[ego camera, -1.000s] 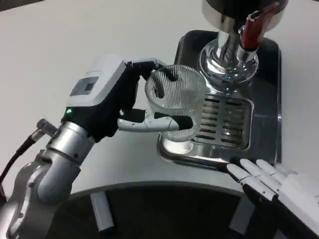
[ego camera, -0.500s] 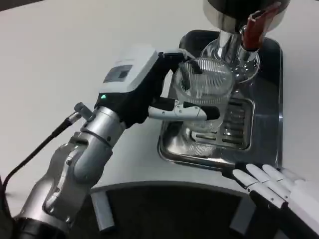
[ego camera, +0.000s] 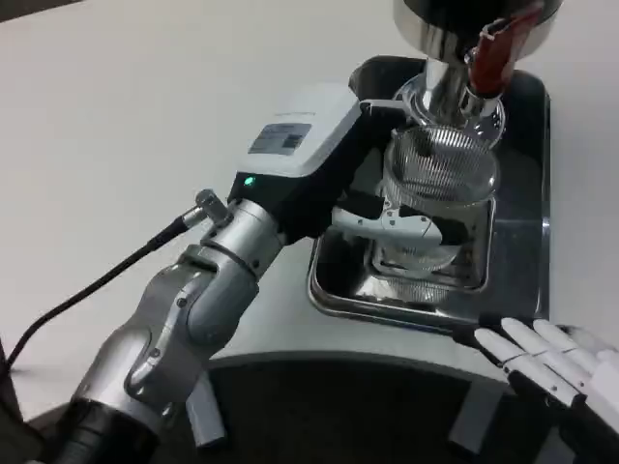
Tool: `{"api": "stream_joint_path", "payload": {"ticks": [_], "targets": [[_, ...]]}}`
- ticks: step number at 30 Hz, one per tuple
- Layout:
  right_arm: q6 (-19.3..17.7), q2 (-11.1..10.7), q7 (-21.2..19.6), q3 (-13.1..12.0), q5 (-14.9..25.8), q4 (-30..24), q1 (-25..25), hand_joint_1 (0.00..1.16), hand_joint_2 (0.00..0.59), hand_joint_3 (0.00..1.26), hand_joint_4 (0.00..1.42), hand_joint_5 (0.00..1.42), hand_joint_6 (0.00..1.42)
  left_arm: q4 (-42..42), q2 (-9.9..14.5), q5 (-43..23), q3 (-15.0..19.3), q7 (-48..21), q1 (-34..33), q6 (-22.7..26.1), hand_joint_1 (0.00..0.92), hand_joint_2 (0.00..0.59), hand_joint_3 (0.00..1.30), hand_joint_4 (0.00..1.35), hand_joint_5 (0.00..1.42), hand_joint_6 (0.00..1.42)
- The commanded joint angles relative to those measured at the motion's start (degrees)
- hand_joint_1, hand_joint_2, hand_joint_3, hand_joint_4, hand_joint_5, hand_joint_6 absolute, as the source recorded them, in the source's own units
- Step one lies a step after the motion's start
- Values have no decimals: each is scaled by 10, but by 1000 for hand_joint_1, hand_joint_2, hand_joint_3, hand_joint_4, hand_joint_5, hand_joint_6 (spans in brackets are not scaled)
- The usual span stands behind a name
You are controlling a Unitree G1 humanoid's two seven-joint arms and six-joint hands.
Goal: Grasp the cup under the faucet to collect the drink, then remove the cup.
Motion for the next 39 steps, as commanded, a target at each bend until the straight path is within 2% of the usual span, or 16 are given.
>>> {"api": "stream_joint_path", "payload": {"ticks": [1,3,7,9,13,16,28,35,39], "targets": [[-7,-3,0,-8,10,-9,11,412,430,64,0,0,0,-6,-1,14,-14,17,-8,1,491,46,980,1095,1272,1424],[-8,-4,0,-10,12,-9,12,412,429,64,0,0,0,-11,1,23,-18,19,-6,5,491,46,960,1061,1249,1424],[-10,-3,-1,-13,15,-8,15,412,429,64,0,0,0,-21,2,37,-21,22,-3,14,471,37,849,888,1063,1380],[-10,-3,-1,-13,15,-8,16,412,429,64,0,0,0,-25,2,43,-22,25,1,20,455,37,827,855,1028,1368],[-10,-2,-1,-14,14,-8,19,412,429,64,0,0,0,-28,2,49,-25,24,7,27,444,42,803,822,1005,1355],[-10,-2,-2,-16,15,-8,20,412,429,64,0,0,0,-25,2,46,-26,26,9,27,423,56,733,744,955,1332],[-5,0,-1,-14,12,-7,20,413,429,64,0,0,0,-17,-1,42,-34,32,9,32,319,105,545,578,861,1262],[-2,-1,0,-10,11,-4,13,413,429,69,0,0,0,-12,0,40,-34,34,7,34,274,109,401,449,752,1194],[0,-2,1,-8,11,-2,11,414,429,72,0,0,0,-11,-1,38,-34,35,6,33,270,110,390,434,736,1190]]}}
